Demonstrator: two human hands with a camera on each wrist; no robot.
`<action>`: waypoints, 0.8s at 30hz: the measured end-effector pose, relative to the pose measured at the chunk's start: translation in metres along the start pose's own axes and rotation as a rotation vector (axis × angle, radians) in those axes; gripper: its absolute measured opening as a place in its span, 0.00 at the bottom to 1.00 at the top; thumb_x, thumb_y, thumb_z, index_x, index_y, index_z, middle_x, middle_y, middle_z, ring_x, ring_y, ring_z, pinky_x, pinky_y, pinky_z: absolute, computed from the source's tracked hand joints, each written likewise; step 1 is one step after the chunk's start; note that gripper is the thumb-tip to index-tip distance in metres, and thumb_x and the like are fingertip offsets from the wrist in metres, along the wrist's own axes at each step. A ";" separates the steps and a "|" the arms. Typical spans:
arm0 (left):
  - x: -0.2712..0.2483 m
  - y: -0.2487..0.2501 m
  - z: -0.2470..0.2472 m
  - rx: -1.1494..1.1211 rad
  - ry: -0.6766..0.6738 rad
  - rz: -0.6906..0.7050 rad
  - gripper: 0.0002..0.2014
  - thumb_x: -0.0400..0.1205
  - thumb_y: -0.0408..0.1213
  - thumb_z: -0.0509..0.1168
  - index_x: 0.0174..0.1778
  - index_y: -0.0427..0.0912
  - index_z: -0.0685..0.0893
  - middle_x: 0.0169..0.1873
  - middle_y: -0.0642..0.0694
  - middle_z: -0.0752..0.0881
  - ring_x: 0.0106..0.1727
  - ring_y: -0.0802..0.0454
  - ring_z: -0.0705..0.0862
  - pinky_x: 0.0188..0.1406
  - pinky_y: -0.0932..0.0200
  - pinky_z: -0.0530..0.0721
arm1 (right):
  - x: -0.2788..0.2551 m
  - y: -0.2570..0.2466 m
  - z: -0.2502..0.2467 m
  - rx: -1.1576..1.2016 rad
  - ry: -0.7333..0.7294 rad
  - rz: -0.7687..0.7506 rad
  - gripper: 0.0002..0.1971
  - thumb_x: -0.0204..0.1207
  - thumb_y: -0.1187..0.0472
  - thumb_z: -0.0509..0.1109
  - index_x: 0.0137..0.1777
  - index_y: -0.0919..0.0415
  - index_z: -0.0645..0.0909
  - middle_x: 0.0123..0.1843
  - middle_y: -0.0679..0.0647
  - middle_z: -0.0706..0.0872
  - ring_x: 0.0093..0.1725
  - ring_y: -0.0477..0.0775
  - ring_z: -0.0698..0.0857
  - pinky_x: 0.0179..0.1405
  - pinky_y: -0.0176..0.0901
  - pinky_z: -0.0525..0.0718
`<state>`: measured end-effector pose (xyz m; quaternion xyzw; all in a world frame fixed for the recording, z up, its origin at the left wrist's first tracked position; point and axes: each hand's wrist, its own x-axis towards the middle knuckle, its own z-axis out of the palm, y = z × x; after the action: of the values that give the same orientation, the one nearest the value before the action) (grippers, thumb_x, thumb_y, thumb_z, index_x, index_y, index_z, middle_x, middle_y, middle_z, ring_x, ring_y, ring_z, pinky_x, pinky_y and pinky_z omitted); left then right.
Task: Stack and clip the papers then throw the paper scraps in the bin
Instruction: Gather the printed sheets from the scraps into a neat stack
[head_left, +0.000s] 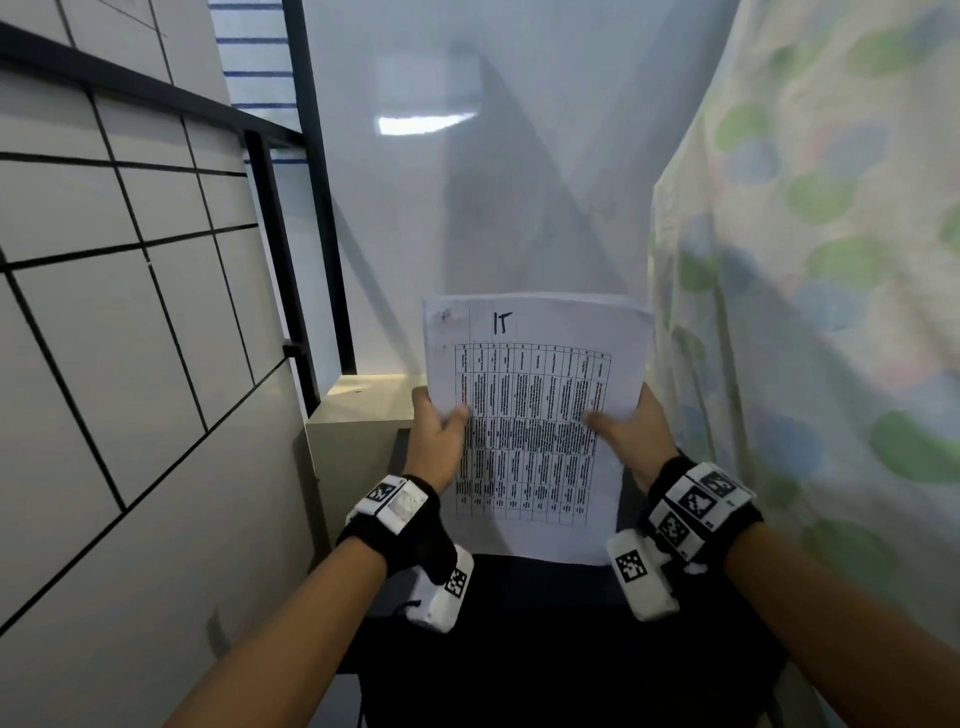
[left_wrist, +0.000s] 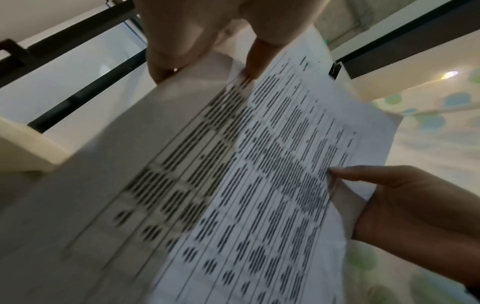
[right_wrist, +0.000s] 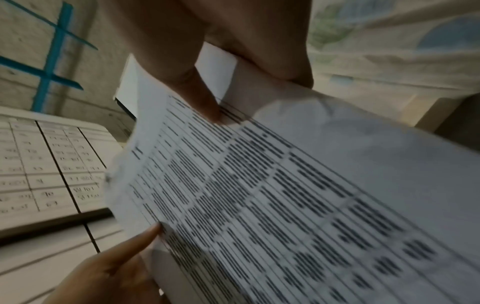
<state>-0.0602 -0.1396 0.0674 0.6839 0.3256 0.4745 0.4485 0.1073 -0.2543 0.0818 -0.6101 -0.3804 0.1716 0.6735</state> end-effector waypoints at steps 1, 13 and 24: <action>-0.003 -0.004 0.000 0.010 -0.011 -0.026 0.18 0.85 0.33 0.57 0.70 0.37 0.63 0.46 0.51 0.77 0.49 0.55 0.78 0.60 0.50 0.79 | -0.004 0.003 0.000 -0.006 -0.012 0.023 0.29 0.72 0.75 0.71 0.73 0.67 0.68 0.63 0.55 0.79 0.62 0.51 0.77 0.64 0.41 0.72; -0.005 -0.033 -0.006 0.029 -0.080 -0.075 0.09 0.86 0.33 0.55 0.61 0.42 0.68 0.43 0.59 0.77 0.55 0.52 0.77 0.42 0.69 0.75 | -0.006 0.010 -0.002 -0.025 -0.066 0.105 0.25 0.71 0.76 0.71 0.69 0.74 0.71 0.64 0.60 0.81 0.63 0.56 0.80 0.61 0.40 0.73; 0.021 0.008 -0.013 0.019 -0.008 0.114 0.19 0.80 0.30 0.66 0.66 0.34 0.72 0.54 0.47 0.82 0.54 0.50 0.82 0.48 0.69 0.83 | -0.003 0.011 -0.005 -0.008 -0.096 0.094 0.23 0.72 0.76 0.71 0.68 0.71 0.74 0.64 0.63 0.83 0.59 0.55 0.82 0.61 0.46 0.78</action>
<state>-0.0655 -0.1202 0.0843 0.7074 0.2886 0.4937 0.4154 0.1116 -0.2577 0.0706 -0.6210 -0.3842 0.2306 0.6431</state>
